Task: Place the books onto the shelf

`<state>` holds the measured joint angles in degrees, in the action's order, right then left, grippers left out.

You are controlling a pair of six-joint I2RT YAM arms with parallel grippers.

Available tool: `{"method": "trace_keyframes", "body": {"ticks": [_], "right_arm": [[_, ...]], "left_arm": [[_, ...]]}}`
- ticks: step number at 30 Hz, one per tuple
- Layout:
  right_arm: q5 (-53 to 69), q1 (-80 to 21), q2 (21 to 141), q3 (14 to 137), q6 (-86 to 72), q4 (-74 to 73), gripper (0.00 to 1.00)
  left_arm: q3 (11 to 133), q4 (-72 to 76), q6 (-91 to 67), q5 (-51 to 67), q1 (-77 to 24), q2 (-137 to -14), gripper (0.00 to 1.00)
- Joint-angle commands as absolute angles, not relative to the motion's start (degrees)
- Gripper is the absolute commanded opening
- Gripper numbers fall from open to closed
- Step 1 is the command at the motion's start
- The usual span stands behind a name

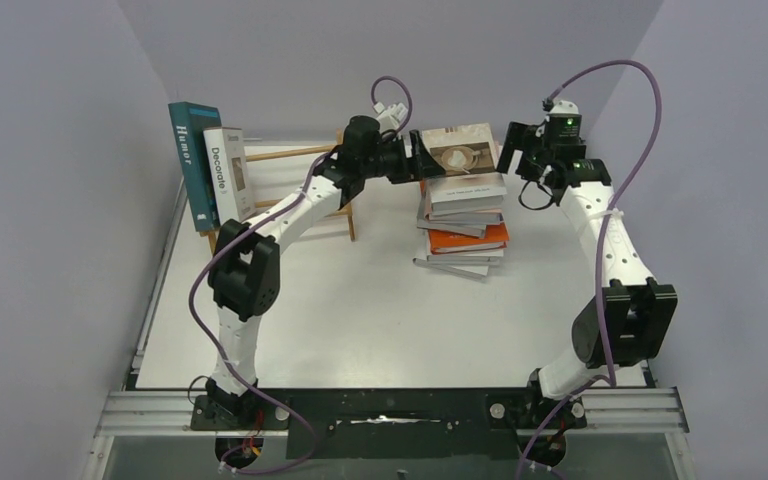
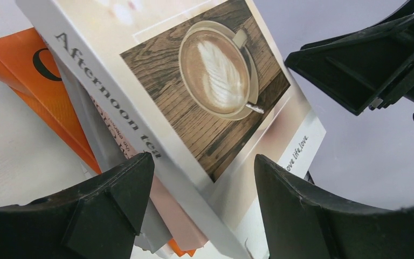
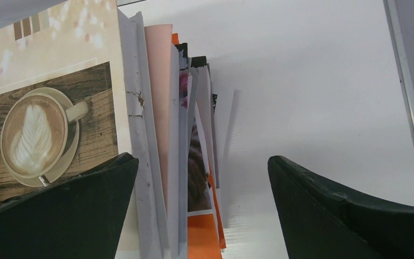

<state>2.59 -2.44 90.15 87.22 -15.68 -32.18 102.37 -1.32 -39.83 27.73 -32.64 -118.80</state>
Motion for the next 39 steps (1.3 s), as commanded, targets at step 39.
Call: {"method": "trace_keyframes", "body": {"ticks": [39], "right_arm": [[1.86, -5.10, 92.02, 87.08, -14.50, -31.28, 0.98]], "left_arm": [[96.22, 15.48, -46.58, 32.47, -27.42, -117.34, 0.77]]}}
